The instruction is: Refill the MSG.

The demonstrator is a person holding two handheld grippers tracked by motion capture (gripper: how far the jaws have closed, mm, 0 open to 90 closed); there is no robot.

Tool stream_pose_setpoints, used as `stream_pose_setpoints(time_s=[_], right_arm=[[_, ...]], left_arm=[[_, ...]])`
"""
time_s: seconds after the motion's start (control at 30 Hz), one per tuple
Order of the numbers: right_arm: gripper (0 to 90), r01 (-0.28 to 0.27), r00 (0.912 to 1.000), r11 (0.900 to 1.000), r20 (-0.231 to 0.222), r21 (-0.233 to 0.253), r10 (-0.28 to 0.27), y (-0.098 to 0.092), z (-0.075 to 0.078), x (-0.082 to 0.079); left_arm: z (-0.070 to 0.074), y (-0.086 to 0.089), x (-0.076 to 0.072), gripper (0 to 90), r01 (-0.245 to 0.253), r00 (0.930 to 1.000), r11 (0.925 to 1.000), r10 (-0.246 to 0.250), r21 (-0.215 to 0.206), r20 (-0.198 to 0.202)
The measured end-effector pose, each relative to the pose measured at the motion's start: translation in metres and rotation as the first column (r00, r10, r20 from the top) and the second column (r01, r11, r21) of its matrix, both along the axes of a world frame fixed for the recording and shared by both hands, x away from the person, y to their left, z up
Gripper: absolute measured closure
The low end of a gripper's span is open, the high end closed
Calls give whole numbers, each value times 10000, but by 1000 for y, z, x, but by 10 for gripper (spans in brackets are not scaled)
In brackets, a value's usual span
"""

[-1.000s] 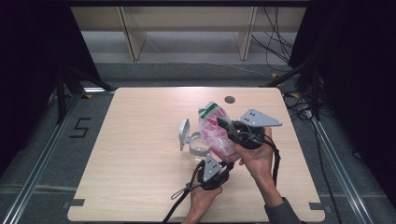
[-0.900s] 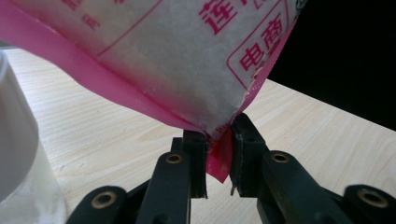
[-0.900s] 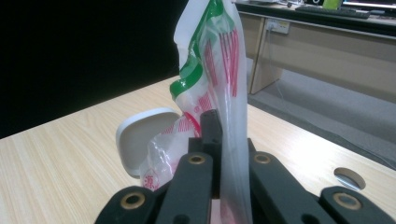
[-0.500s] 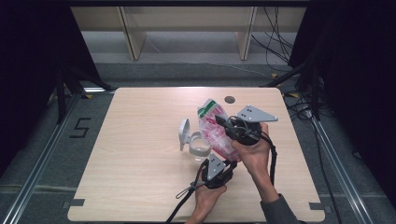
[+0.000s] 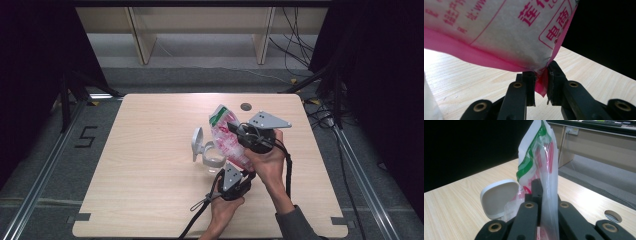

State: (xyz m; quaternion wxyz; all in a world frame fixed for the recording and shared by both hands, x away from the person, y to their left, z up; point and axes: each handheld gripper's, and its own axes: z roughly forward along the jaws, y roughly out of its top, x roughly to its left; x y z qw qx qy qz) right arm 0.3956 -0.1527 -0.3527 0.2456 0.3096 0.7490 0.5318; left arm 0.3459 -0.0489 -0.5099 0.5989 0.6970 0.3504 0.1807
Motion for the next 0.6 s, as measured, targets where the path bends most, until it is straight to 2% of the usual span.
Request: stream_pose_setpoints(time_s=[0.03,0.13,0.17,0.33,0.37,0.4,0.43,0.47,0.57,0.6], right_arm=[[900,-170,9998,9998,-34,71,170,1,0,1],[900,-47,10000,10000,-31,34,47,3,0,1],[900,52,9998,9999,-215,112,-50,4,0,-1],[900,-73,9999,10000,-78,-54,73,6,0,2],[900,-283,9995,9996,-109,-56,282,6,0,3],[900,-264,9996,9994,15,-217,264,6,0,4],[900,-79,9998,9999,-204,-122,76,7,-1,3],[900,-103,9997,9999,-204,9,103,8,-2,3],[900,-103,9998,9999,-186,-127,100,5,-1,5],[900,-103,9998,9999,-186,-127,100,5,-1,5]], left_arm=[[0,-1,0,782,-30,10000,10000,30,-73,13],[1,-1,1,783,-6,10000,10000,6,-67,13],[1,-2,1,783,-23,10000,9999,23,-119,20],[1,-4,4,783,56,10000,9998,-56,-214,-8],[1,-6,4,783,89,10000,9996,-89,-273,6],[1,-7,5,783,109,9999,9995,-109,-305,10],[1,-7,5,783,121,9999,9993,-121,-349,5],[1,-8,5,783,130,9999,9993,-130,-361,-3],[2,-9,6,783,206,9998,9993,-205,-299,35],[2,-10,6,783,216,9998,9989,-215,-422,26]])
